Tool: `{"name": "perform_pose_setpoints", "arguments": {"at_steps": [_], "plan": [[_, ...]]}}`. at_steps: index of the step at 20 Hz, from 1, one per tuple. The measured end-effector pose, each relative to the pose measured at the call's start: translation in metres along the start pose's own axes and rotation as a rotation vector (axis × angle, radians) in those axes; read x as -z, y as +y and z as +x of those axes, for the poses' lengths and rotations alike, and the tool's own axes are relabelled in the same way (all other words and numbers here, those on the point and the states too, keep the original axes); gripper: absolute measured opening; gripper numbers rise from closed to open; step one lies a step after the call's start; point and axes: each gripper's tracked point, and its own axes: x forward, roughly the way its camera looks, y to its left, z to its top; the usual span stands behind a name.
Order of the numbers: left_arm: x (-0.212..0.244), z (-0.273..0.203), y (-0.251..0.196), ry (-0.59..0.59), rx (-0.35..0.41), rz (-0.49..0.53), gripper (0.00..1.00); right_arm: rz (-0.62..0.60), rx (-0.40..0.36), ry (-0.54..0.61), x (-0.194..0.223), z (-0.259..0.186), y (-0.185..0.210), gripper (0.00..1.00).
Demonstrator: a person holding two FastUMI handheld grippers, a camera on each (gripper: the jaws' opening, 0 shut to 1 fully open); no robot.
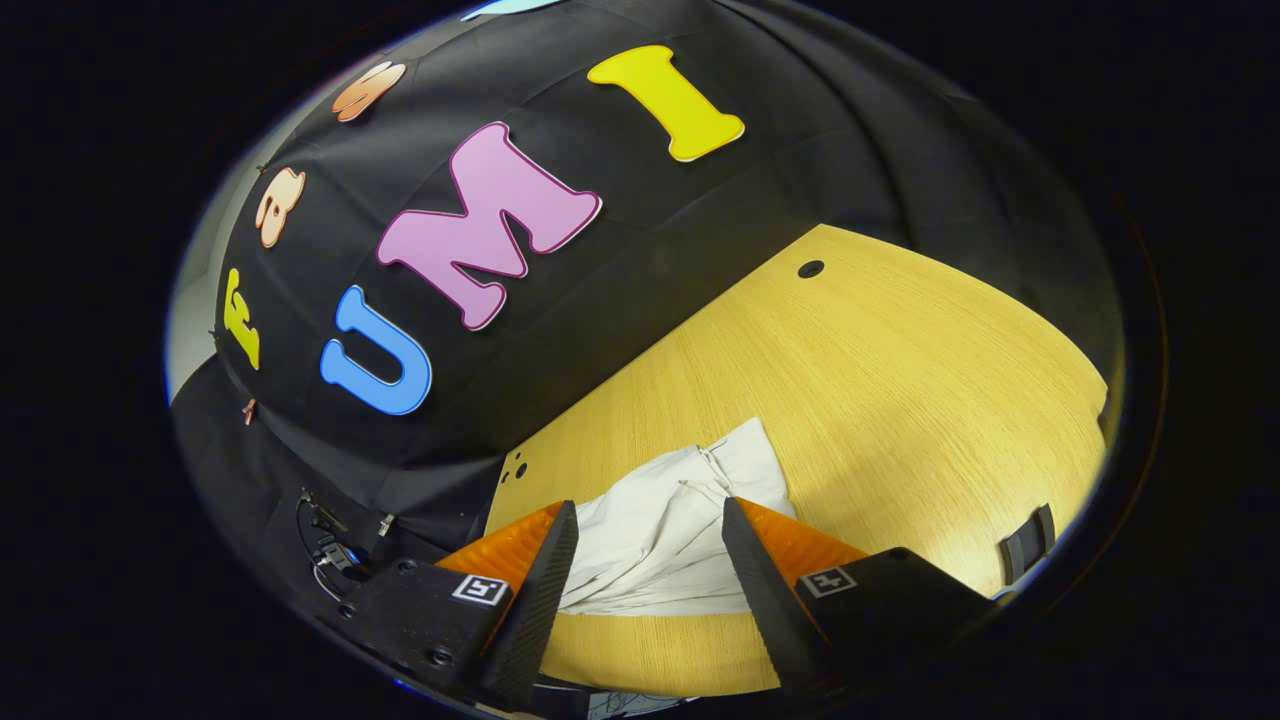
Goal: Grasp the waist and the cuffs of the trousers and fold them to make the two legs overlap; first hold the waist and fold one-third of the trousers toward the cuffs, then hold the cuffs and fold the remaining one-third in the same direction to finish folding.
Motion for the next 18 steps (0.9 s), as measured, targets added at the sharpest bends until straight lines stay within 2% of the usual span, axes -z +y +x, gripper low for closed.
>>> {"name": "perform_pose_setpoints", "arguments": {"at_steps": [2,3,4,5,6,9,10,11,12,17,18], "plan": [[-0.002,-0.007,0.014,-0.008,-0.021,-0.009,0.93,-0.002,-0.001,0.001,0.002,0.002,0.006,0.9],[-0.004,-0.009,0.019,-0.012,-0.025,-0.012,0.86,-0.004,-0.002,-0.002,0.004,0.003,0.009,0.9],[-0.003,-0.011,0.022,-0.014,-0.029,-0.014,0.93,-0.005,-0.003,-0.005,0.004,0.004,0.012,0.9],[-0.003,-0.013,0.025,-0.013,-0.032,-0.016,0.86,-0.004,-0.006,-0.008,0.005,0.003,0.015,0.9],[-0.003,-0.014,0.028,-0.012,-0.034,-0.02,0.93,-0.004,-0.005,-0.012,0.006,0.004,0.017,0.9],[-0.004,-0.015,0.032,-0.01,-0.032,-0.024,0.93,-0.006,0.0,-0.012,0.011,0.006,0.021,0.9],[-0.003,-0.015,0.033,-0.007,-0.031,-0.021,0.86,-0.004,0.002,-0.011,0.011,0.006,0.021,0.9],[-0.003,-0.015,0.033,-0.006,-0.032,-0.019,0.86,-0.003,0.003,-0.01,0.013,0.006,0.021,0.91],[-0.002,-0.015,0.033,-0.004,-0.031,-0.017,0.93,-0.003,0.006,-0.01,0.014,0.006,0.021,0.9],[0.001,-0.014,0.031,0.006,-0.028,-0.013,0.93,0.004,0.009,-0.02,0.012,0.005,0.022,0.9],[0.001,-0.013,0.03,0.007,-0.028,-0.014,0.87,0.005,0.01,-0.021,0.013,0.004,0.021,0.9]]}}
